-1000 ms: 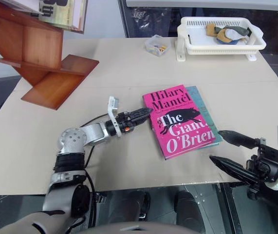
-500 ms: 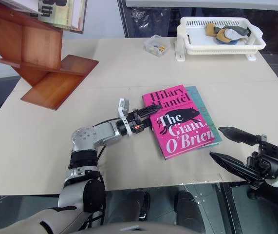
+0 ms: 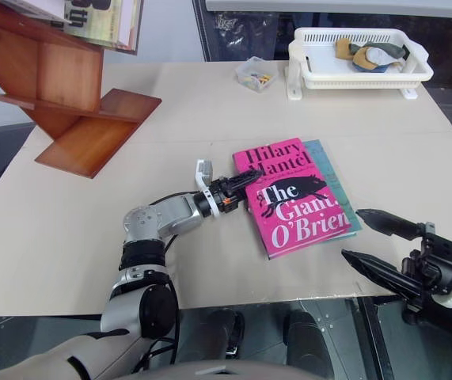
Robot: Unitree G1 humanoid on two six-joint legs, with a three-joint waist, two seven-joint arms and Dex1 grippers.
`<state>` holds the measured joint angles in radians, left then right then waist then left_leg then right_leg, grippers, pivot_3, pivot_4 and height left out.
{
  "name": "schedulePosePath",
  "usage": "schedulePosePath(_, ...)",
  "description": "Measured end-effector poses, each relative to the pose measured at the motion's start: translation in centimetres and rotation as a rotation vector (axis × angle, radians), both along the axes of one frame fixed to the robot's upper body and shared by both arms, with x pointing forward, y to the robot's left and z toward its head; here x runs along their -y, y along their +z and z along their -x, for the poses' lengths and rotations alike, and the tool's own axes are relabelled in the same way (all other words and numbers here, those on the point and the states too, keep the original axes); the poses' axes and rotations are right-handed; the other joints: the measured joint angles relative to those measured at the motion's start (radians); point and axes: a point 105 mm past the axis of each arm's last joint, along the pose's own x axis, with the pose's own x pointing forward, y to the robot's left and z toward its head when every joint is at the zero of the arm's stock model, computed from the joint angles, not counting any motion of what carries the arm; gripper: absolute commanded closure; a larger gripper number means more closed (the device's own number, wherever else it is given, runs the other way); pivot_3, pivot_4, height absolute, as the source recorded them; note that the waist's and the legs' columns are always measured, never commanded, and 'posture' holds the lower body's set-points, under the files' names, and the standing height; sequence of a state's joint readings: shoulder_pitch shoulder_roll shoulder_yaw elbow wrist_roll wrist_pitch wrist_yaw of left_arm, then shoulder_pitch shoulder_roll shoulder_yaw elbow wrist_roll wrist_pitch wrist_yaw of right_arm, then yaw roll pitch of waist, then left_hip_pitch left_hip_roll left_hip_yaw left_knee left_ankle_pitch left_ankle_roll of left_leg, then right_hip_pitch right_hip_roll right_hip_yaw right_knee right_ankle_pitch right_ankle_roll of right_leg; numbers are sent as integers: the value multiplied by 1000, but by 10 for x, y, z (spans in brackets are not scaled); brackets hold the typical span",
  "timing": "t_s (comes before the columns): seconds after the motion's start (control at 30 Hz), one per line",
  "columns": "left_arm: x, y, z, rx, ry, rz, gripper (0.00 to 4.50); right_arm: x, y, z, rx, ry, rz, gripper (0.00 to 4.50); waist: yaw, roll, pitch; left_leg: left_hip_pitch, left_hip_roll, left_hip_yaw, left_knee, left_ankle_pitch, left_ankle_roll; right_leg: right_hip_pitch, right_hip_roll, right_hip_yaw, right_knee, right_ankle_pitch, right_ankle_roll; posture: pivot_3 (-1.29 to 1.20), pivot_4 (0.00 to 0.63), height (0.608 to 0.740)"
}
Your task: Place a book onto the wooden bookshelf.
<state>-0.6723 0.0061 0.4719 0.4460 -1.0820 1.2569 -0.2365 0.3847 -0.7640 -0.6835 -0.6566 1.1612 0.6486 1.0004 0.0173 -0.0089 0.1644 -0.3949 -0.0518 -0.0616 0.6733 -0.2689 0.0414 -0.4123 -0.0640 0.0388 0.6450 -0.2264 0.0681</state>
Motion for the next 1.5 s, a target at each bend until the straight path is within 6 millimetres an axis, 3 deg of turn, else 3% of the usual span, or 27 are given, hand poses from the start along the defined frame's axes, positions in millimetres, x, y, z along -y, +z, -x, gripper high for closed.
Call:
schedulePosePath(1.03,2,1,-17,-1,8,58,2192,-4,-5,1,-18,29,6,0,0,0,-2,0,0,0,1,0,0,1,0,-1,1,0,0,0,150,740)
schedulePosePath(1.2,5,1,-19,-1,1,57,3590,-5,-6,1,-17,29,7,0,0,0,-2,0,0,0,1,0,0,1,0,0,1,0,0,0,150,740)
schedulePosePath(1.5,4,1,-20,1,-3,67,3590,-4,-7,2,-18,26,7,0,1,0,-2,0,0,0,1,0,0,1,0,-1,2,0,0,0,150,740)
